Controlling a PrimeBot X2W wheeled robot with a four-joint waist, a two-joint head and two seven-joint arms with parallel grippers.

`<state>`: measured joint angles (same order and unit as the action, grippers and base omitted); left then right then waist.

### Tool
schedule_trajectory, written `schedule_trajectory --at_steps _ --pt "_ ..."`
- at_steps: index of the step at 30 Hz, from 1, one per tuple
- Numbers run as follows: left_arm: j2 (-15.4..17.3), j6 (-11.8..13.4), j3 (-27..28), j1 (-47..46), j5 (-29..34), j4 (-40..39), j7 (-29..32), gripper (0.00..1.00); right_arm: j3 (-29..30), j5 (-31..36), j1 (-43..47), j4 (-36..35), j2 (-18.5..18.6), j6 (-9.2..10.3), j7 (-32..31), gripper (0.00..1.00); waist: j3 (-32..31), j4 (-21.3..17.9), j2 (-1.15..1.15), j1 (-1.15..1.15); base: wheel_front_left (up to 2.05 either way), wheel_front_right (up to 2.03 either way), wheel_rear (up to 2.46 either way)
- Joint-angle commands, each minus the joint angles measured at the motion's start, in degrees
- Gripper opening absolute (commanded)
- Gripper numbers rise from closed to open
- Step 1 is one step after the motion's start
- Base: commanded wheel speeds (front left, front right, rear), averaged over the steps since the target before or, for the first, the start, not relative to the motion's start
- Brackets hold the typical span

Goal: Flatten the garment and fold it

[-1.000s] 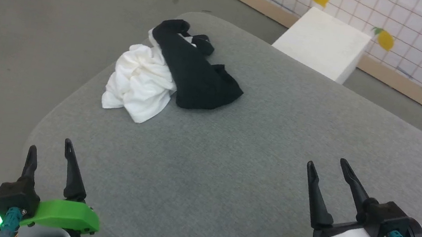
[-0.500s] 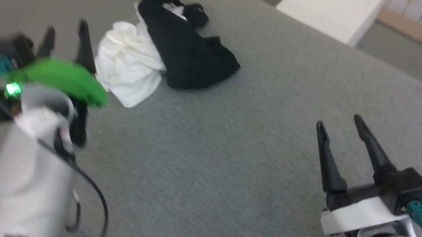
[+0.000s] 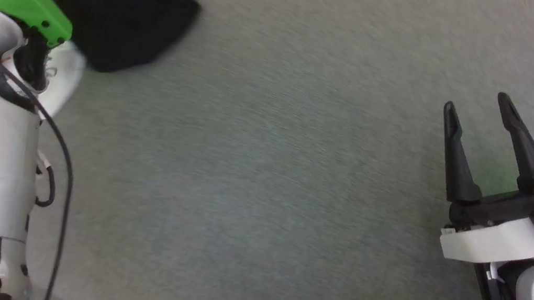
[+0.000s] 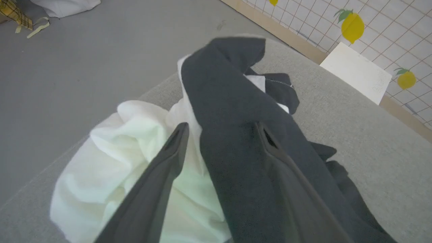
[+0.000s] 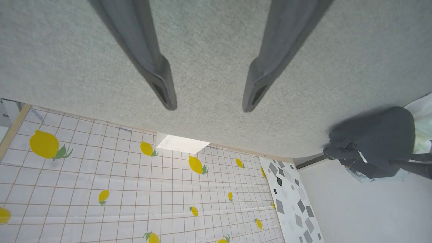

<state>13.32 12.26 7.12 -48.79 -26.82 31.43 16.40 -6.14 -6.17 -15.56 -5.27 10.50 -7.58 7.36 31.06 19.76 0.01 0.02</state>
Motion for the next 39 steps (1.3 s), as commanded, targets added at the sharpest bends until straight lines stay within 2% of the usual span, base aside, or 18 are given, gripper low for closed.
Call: schedule_trajectory --at_steps 1,6,7,8,9,13,19,23,26,30,32,39 --pt "1.1 1.0 0.5 0.1 -0.3 0.8 1.5 1.00 0.1 -0.4 -1.1 0.4 0.0 0.09 0.8 1.00 10.5 -10.8 -0.01 -0.02 0.00 0.00 0.00" --pt "3.2 3.7 1.7 3.1 -1.6 3.3 10.6 1.00 -0.2 -0.9 -2.1 2.4 -0.9 0.09 2.7 1.00 9.4 -12.2 -0.01 -0.02 0.00 0.00 0.00" --pt "3.4 4.0 1.7 3.8 -1.8 3.3 11.9 0.71 -0.3 -1.0 -2.2 2.8 -1.1 0.09 3.0 1.00 8.9 -12.3 -0.01 -0.02 0.00 0.00 0.00" --pt "3.8 4.1 1.5 4.9 -1.7 3.2 13.3 0.33 -0.4 -1.1 -2.2 3.4 -1.3 0.09 3.3 1.00 8.1 -12.4 -0.01 -0.02 0.00 0.00 0.00" --pt "4.2 4.1 1.3 5.7 -1.5 2.8 14.1 0.00 -0.4 -1.1 -2.2 3.8 -1.5 0.09 3.5 1.00 7.5 -12.5 -0.01 -0.02 0.00 0.00 0.00" --pt "6.6 3.7 0.9 8.6 0.0 -1.1 13.0 0.00 -0.6 -1.3 -1.7 6.3 -2.4 0.09 4.6 1.00 2.7 -12.6 -0.01 -0.02 0.00 0.00 0.00" --pt "11.1 3.7 1.2 10.1 4.8 -10.6 1.7 0.00 -0.2 -1.7 0.4 10.2 -4.4 0.09 5.9 1.00 -7.3 -13.6 -0.01 -0.02 0.00 0.00 0.00" --pt "13.1 1.8 -0.5 9.0 7.6 -16.2 -5.1 0.00 0.4 -1.7 2.5 12.5 -5.7 0.09 6.5 1.00 -14.0 -15.2 -0.01 -0.02 0.00 0.00 0.00" --pt "13.5 -0.7 -3.4 5.7 9.3 -19.9 -9.4 0.00 1.6 -1.5 4.5 13.9 -6.7 0.09 6.9 1.00 -19.0 -17.7 -0.01 -0.02 0.00 0.00 0.00" --pt "12.4 -3.1 -6.8 1.9 10.1 -21.7 -12.3 0.00 2.4 -1.3 5.9 14.4 -7.3 0.09 7.1 1.00 -22.8 -21.1 -0.01 -0.02 0.00 0.00 0.00" --pt "10.5 -4.3 -8.7 0.1 9.7 -22.0 -14.0 0.00 2.6 -1.1 6.7 14.5 -7.4 0.09 7.2 1.00 -24.4 -23.1 -0.01 -0.02 0.00 0.00 0.00" --pt "0.8 -8.1 -17.1 -1.7 7.1 -21.7 -15.7 0.00 3.7 -1.0 8.9 14.0 -7.6 0.09 7.0 1.00 -27.4 -28.8 -0.01 -0.02 0.00 0.00 0.00"
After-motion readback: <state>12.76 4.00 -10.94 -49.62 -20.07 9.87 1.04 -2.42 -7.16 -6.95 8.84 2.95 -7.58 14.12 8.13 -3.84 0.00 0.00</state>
